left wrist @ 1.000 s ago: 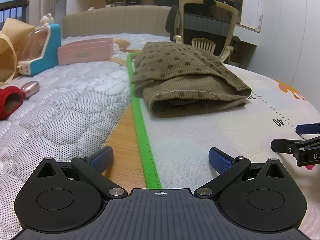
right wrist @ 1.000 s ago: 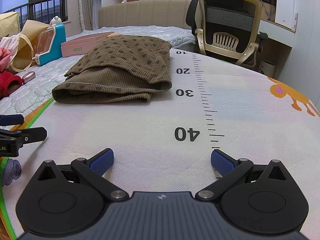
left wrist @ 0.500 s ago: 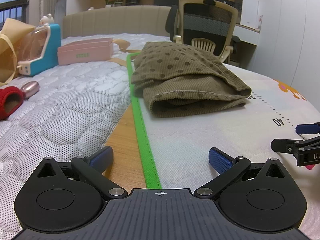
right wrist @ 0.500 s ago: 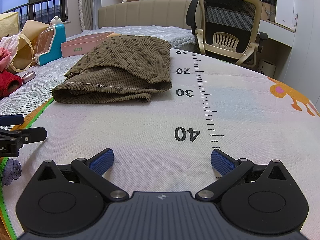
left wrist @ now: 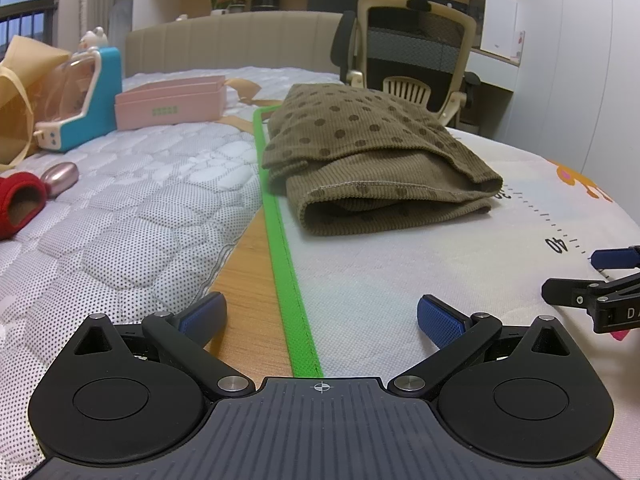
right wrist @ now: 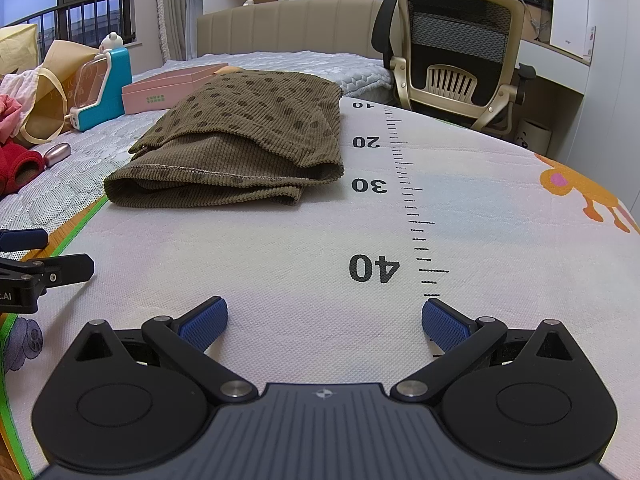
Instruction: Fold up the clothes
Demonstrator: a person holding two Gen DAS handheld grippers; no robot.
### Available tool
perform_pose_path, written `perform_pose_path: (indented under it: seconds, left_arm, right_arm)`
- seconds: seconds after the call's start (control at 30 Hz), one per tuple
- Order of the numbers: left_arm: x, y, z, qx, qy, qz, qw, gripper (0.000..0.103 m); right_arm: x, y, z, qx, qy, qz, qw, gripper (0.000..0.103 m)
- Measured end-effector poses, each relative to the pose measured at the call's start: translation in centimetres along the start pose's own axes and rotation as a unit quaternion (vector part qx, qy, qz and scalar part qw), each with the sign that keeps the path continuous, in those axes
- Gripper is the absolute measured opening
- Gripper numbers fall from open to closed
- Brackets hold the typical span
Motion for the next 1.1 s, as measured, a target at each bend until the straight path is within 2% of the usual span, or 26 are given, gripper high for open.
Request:
perform_pose_path:
  seconds: [1.1]
  left_arm:
    - [-0.01,-0.07,0.03,0.004,-0.005,0.003,1.0000,0.103]
  right_arm:
    - [0.01,0.00,0.02,0.000,0.000,0.000,1.000,0.103]
Point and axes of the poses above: each gripper's, at about its wrist camera, not at the fingertips, and y roughly the way its jaws point, z to its right, x to its underside, the point moved 10 cm from there along y, roughly the way its jaws point, and after that the axes turned 2 degrees about -z, right-handed, at the moved point
